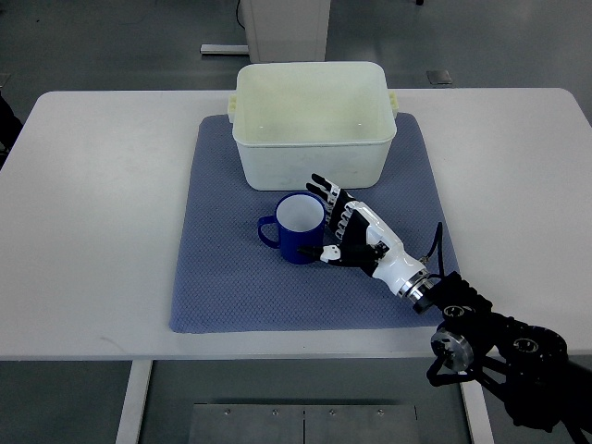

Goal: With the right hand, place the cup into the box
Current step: 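Close the right hand fingers around the blue mug body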

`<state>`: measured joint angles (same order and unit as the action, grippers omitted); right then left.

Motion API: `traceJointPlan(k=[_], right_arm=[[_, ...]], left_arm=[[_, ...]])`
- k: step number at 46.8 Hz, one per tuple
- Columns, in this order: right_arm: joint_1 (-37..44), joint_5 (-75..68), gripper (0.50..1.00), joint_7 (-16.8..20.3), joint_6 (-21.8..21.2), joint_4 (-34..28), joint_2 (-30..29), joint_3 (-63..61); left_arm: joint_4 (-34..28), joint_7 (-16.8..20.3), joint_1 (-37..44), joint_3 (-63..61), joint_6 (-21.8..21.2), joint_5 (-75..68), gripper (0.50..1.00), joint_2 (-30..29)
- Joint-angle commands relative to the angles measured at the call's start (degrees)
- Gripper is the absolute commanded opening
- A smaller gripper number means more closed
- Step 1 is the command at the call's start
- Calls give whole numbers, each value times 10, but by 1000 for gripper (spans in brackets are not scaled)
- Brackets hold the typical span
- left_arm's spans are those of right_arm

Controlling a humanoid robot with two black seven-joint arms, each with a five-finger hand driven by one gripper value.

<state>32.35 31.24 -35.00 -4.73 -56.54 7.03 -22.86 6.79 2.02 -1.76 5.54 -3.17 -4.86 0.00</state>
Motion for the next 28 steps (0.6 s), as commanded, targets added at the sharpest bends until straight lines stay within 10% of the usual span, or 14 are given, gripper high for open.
traceJointPlan(k=[1, 28], right_arm=[[0, 0, 1000, 0, 9, 10, -11, 2], [13, 0, 998, 0, 47, 56, -50, 3]], left_arm=[[0, 0, 0, 0, 0, 0, 1000, 0], [0, 0, 0, 0, 0, 0, 1000, 0]])
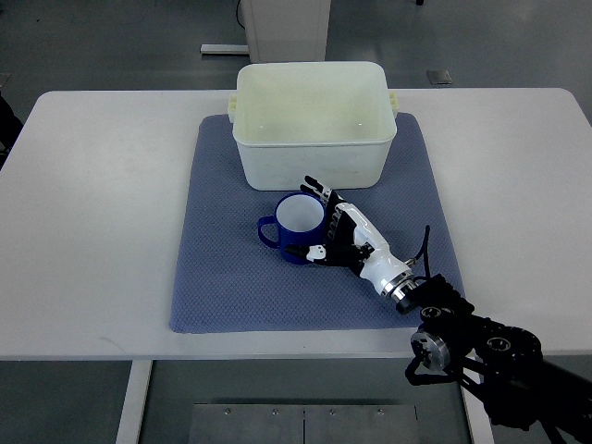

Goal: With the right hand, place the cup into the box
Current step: 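Close the right hand fingers around the blue mug body, then lift the blue mug with the right hand, carrying it up and away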

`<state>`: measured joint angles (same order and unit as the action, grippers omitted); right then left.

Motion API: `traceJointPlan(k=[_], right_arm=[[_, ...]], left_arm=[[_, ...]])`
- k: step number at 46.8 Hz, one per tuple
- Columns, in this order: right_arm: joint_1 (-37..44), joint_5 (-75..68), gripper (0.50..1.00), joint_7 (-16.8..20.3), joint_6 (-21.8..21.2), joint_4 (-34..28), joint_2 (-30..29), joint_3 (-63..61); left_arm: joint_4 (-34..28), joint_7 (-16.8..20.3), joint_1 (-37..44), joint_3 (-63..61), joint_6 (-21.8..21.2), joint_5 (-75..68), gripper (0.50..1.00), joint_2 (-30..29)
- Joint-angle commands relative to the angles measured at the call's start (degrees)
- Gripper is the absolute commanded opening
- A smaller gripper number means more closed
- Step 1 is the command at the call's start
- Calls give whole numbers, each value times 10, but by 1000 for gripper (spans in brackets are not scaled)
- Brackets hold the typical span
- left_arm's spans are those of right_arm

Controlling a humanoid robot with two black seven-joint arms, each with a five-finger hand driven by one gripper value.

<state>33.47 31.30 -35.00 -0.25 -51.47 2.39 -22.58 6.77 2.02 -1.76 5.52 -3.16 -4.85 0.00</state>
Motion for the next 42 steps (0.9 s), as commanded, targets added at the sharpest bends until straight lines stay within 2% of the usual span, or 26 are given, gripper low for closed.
traceJointPlan(k=[1, 11, 14, 21, 29, 31, 32, 42], right_arm=[[2, 0, 998, 0, 2, 6, -5, 0], [2, 0, 985, 0, 23, 10, -12, 2], [2, 0, 966, 0, 26, 11, -12, 2], [3, -1, 849, 0, 40, 22, -24, 0], [3, -1, 613, 0, 43, 23, -24, 0], [3, 0, 523, 0, 43, 23, -24, 2], [3, 0, 500, 0, 44, 23, -24, 2], [10, -1, 500, 0, 44, 22, -22, 14]], left_arm=[[0, 0, 0, 0, 0, 0, 1000, 0], [0, 0, 0, 0, 0, -1, 1000, 0], [0, 0, 0, 0, 0, 0, 1000, 0], [1, 0, 0, 0, 0, 0, 1000, 0], [0, 0, 0, -1, 0, 0, 1000, 0], [0, 0, 0, 0, 0, -1, 1000, 0], [0, 0, 0, 0, 0, -1, 1000, 0], [0, 0, 0, 0, 0, -1, 1000, 0]])
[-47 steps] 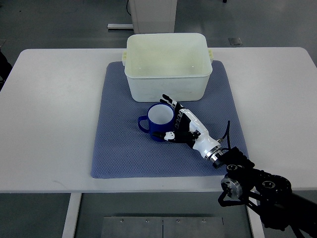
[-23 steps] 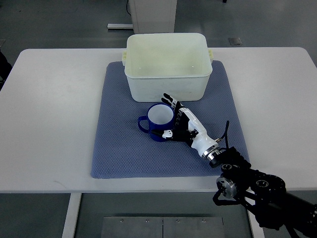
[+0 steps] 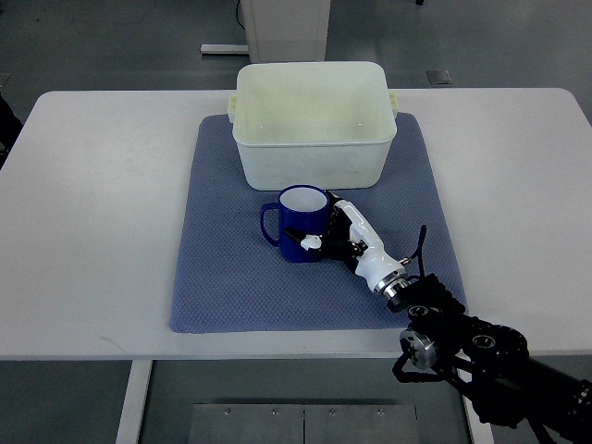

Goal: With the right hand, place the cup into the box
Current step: 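Lift the blue mug with the right hand, carrying it up and away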

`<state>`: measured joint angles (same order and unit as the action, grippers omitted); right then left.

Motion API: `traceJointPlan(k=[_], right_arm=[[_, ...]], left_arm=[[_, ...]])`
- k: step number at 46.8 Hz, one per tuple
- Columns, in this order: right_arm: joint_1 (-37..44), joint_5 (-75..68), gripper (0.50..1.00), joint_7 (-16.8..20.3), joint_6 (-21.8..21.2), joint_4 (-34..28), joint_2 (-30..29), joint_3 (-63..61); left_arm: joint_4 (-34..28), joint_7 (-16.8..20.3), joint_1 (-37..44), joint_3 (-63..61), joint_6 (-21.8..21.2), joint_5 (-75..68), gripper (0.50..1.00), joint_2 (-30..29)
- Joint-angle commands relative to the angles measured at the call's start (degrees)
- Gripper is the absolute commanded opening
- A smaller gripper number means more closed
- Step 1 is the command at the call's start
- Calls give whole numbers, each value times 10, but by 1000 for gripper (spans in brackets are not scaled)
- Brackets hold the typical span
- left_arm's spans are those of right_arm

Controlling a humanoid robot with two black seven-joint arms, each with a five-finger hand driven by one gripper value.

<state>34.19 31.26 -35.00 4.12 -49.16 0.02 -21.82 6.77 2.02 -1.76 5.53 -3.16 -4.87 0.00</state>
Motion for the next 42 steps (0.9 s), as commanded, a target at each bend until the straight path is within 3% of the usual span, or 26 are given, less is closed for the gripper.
traceJointPlan(k=[1, 10, 29, 42], right_arm=[[4, -1, 500, 0, -1, -2, 2, 7], [12, -1, 500, 0, -1, -25, 34, 6], [8, -8, 500, 0, -2, -107, 177, 4], [4, -16, 500, 0, -8, -116, 260, 4]], left_arm=[[0, 0, 0, 0, 0, 0, 1000, 0], [1, 0, 0, -1, 0, 0, 1000, 0], [0, 0, 0, 0, 0, 0, 1000, 0], [1, 0, 0, -1, 0, 0, 1000, 0]])
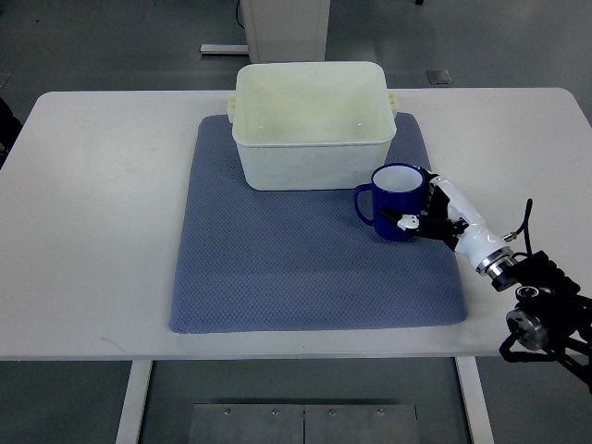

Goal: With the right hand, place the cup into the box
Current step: 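Lift the blue mug with the right hand, carrying it up and away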

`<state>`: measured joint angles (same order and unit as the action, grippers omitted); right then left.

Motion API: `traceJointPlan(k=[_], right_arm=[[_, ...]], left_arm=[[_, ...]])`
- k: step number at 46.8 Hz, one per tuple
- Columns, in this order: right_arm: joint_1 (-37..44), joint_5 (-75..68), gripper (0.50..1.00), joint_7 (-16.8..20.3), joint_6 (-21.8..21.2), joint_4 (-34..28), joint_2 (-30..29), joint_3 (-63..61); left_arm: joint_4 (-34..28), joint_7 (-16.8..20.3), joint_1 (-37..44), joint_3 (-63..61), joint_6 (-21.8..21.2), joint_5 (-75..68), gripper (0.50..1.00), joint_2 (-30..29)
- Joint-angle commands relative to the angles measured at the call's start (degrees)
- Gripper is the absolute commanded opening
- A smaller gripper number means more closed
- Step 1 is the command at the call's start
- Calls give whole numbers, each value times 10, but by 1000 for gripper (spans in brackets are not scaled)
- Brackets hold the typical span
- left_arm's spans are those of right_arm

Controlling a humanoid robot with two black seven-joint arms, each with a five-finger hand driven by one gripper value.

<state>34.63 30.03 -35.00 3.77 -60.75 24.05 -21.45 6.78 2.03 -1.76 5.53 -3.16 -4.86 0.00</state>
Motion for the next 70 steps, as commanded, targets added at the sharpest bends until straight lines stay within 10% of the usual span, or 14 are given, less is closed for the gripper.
traceJointPlan(k=[1, 35, 70], right_arm=[[0, -7, 500, 0, -4, 0, 26, 0], [119, -44, 500, 0, -87, 5, 158, -52], [245, -41, 500, 0, -79, 108, 2, -13]], left_arm=[[0, 0, 0, 0, 0, 0, 1000, 0], [0, 0, 0, 0, 0, -1, 1000, 0], [1, 0, 0, 0, 0, 0, 1000, 0]])
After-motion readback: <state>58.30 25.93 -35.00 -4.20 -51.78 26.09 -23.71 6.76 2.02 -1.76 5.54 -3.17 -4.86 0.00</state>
